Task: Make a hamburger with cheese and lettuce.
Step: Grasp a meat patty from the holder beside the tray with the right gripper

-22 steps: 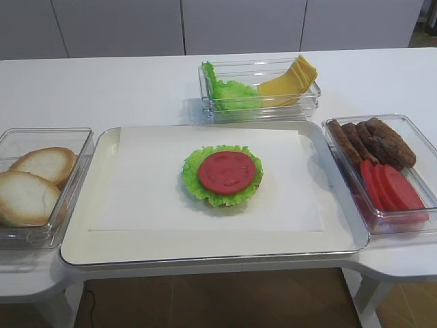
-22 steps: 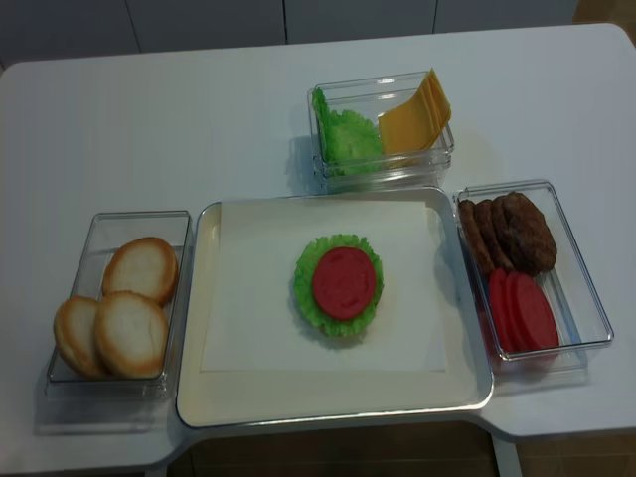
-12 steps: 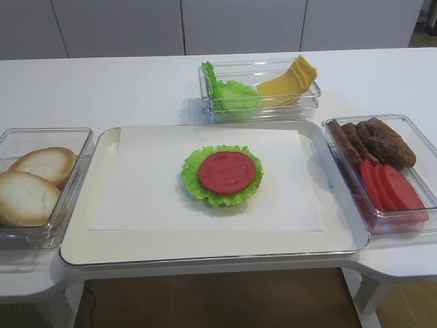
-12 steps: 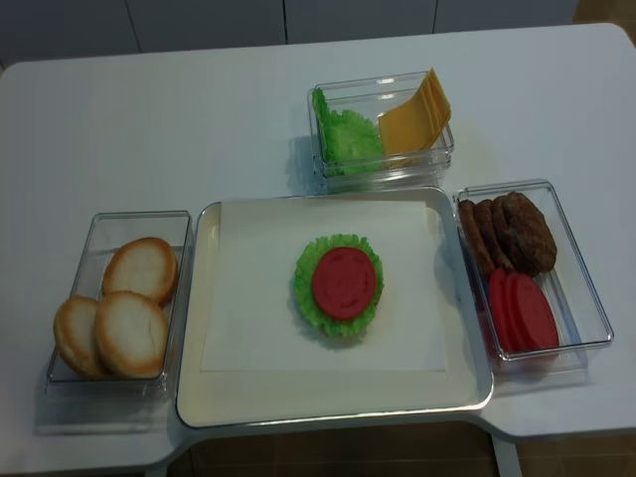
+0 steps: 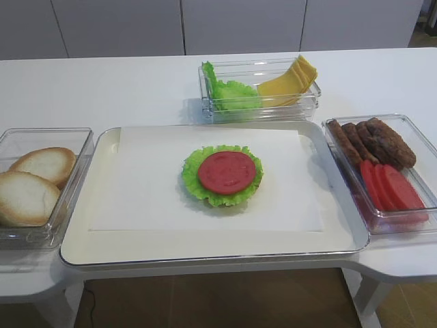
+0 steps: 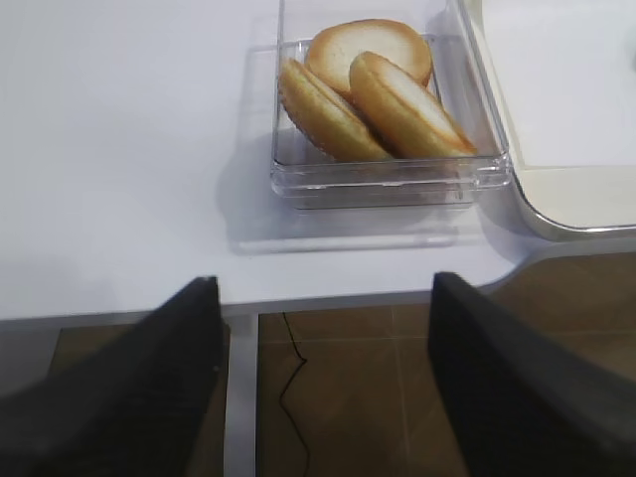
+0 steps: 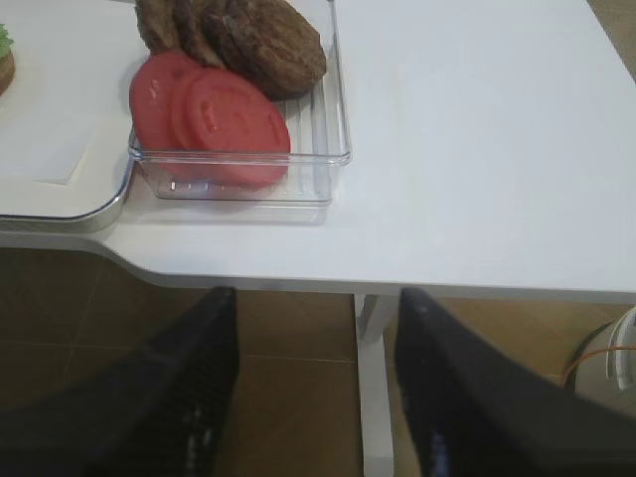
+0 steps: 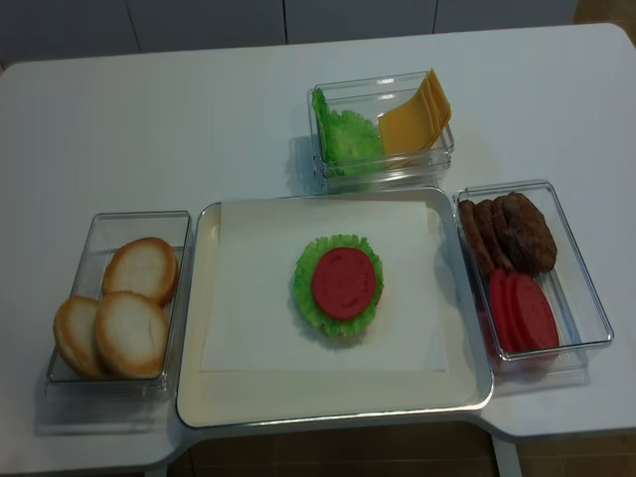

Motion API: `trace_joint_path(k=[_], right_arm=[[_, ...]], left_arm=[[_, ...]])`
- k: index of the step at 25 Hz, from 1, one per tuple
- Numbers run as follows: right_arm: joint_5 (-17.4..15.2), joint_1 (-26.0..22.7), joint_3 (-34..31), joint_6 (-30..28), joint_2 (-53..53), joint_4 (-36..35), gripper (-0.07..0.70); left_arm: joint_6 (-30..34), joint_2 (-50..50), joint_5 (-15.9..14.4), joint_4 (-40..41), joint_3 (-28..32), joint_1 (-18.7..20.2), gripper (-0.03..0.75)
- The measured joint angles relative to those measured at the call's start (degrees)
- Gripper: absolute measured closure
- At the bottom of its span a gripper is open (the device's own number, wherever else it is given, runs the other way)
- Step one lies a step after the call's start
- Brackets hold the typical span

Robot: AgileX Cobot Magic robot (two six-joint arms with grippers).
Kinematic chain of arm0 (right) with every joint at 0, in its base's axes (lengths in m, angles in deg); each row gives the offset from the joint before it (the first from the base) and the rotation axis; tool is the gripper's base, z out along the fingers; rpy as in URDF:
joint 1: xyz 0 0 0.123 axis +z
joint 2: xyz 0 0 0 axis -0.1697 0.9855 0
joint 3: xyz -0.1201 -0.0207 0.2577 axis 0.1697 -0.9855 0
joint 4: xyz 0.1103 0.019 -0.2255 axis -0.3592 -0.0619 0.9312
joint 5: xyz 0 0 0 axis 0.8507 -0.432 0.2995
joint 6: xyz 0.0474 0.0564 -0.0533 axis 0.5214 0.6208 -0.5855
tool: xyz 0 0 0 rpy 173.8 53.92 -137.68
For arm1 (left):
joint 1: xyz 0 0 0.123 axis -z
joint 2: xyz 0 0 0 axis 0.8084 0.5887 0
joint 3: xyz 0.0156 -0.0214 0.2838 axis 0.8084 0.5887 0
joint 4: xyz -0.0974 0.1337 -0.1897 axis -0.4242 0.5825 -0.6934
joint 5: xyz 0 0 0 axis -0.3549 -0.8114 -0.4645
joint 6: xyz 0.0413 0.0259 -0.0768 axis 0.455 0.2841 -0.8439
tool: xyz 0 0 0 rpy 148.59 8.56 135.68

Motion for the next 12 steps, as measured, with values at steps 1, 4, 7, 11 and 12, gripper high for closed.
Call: trace_joint_path(k=[1, 4, 7, 11, 12], right_arm=[[0.0, 0.0, 0.0, 0.0, 0.0, 0.0, 0.244], [0.0, 0.0, 0.0, 0.0, 0.0, 0.0, 0.244], [0.0, 0.0, 0.0, 0.0, 0.0, 0.0, 0.244], [0.0, 0.0, 0.0, 0.0, 0.0, 0.0, 0.244], [0.0, 0.0, 0.0, 0.0, 0.0, 0.0, 0.244]], left_arm=[[0.0, 0.0, 0.0, 0.0, 0.0, 0.0, 0.239], [0.0, 0.0, 0.0, 0.0, 0.0, 0.0, 0.239], [0.0, 0.0, 0.0, 0.0, 0.0, 0.0, 0.239], [0.0, 0.0, 0.0, 0.0, 0.0, 0.0, 0.239], [0.0, 0.0, 0.0, 0.0, 0.0, 0.0, 0.239]])
